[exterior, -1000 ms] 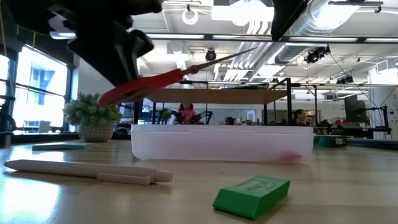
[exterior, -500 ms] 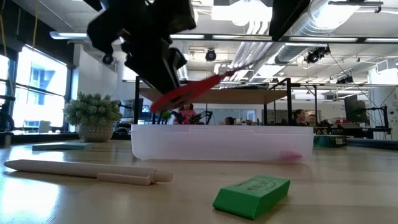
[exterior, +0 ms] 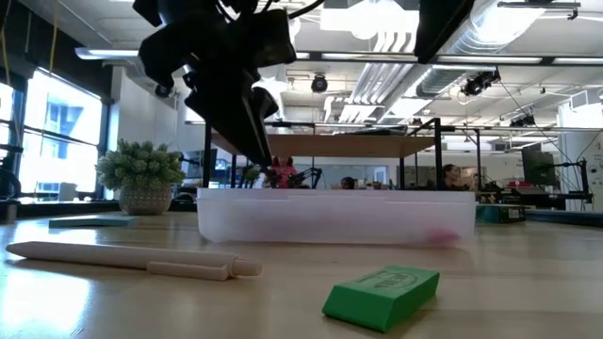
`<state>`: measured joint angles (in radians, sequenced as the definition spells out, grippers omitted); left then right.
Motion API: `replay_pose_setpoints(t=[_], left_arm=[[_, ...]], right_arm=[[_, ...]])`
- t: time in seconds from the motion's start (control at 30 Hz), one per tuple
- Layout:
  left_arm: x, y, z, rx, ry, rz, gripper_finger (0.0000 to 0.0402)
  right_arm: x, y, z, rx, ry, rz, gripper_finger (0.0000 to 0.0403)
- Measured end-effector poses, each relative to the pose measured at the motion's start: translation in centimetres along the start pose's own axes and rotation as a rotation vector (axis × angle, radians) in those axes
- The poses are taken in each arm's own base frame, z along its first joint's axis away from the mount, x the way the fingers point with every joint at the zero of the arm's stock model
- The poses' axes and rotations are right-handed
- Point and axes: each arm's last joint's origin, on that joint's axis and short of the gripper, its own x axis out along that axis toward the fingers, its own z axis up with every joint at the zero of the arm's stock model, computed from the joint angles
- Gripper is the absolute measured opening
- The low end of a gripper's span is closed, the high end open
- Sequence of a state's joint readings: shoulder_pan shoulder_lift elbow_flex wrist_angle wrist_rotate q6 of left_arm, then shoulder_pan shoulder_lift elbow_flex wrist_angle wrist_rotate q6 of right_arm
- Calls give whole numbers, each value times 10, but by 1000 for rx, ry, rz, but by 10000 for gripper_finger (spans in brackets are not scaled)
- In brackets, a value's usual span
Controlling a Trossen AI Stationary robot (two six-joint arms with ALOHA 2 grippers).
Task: Pack school essentials
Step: Put the orange scissors into the transparent bin, then put the green eraser into the transparent bin
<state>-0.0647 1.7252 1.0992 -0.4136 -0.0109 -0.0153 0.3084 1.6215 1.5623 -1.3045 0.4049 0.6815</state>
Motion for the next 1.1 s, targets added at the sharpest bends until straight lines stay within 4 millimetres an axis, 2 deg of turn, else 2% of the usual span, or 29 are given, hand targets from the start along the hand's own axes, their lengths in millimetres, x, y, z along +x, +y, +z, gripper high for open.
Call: replay_pose_setpoints(t=[0.3,0.47,0.77,1.1], left_arm=[[-1,0,1,0,-15,0,148],[-17,0,2,-9,31,0,164],[-52,-8,-1,5,77,37,154],[-55,-27,-14,19,194,75,147]], right_arm=[[0,0,0,-1,8,8,177],[-1,3,-1,-1,39,70,177],[-9,23,-3,-45,-64,148,177],[-21,46,-13,-104,-152,225,177]])
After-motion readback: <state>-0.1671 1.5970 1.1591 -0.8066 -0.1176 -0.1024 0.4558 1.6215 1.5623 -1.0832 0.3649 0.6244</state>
